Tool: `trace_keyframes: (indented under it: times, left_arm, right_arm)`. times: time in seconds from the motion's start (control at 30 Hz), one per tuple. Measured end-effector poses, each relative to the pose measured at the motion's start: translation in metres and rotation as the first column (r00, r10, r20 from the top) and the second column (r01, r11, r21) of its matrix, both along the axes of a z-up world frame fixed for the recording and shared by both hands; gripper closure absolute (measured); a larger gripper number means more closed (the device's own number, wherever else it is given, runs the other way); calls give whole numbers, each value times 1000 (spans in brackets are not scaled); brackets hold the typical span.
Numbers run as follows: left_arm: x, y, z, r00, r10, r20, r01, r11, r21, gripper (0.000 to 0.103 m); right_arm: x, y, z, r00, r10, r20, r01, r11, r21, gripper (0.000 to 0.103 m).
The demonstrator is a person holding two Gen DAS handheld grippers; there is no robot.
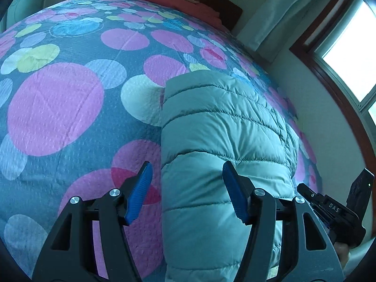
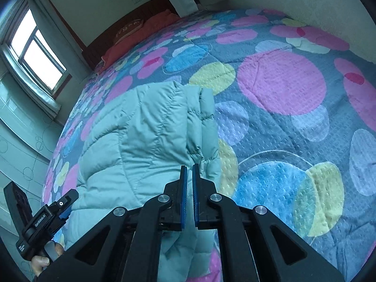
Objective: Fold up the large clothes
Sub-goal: 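Hold the bundle with the right tool while the left tool presses it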
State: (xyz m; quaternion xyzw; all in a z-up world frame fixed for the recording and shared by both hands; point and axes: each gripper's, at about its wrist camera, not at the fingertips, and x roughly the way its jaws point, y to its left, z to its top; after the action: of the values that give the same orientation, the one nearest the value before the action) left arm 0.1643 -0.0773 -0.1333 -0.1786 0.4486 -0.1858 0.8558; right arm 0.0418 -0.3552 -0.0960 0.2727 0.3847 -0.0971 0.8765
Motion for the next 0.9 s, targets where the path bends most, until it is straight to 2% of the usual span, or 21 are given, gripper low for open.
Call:
trace_keyframes:
  times: [0.1, 0.2, 0.4, 0.6, 0.73, 0.9]
  left_arm:
    - [-8, 8, 2, 1000, 24, -13, -25, 999, -45, 42]
    - [-14, 0, 3, 1000, 6, 4, -6, 1000, -19, 42]
    - [-15, -15, -15, 999, -8, -40, 9, 999, 32, 41]
    - [-13, -27, -34, 998, -40, -39, 44, 994, 105, 41]
    - [-12, -24, -32, 998, -46, -44, 50, 993, 106, 42]
    - [-16, -11, -8, 1000, -26, -16, 27, 995, 95, 44]
  right_arm:
    - [-8, 20, 13, 999, 39, 26, -39, 999, -12, 99]
    - [-7, 41, 12, 996, 86, -3, -86, 996, -34, 99]
    - [-2, 47, -26, 990, 88, -110, -94, 994, -49, 99]
    - [3, 53, -51, 988, 87, -128, -100, 991, -92, 100]
    - [1, 54, -47, 989, 83, -123, -95, 990, -101, 99]
    - [-3, 57, -24, 990, 68, -127, -86, 986, -146, 99]
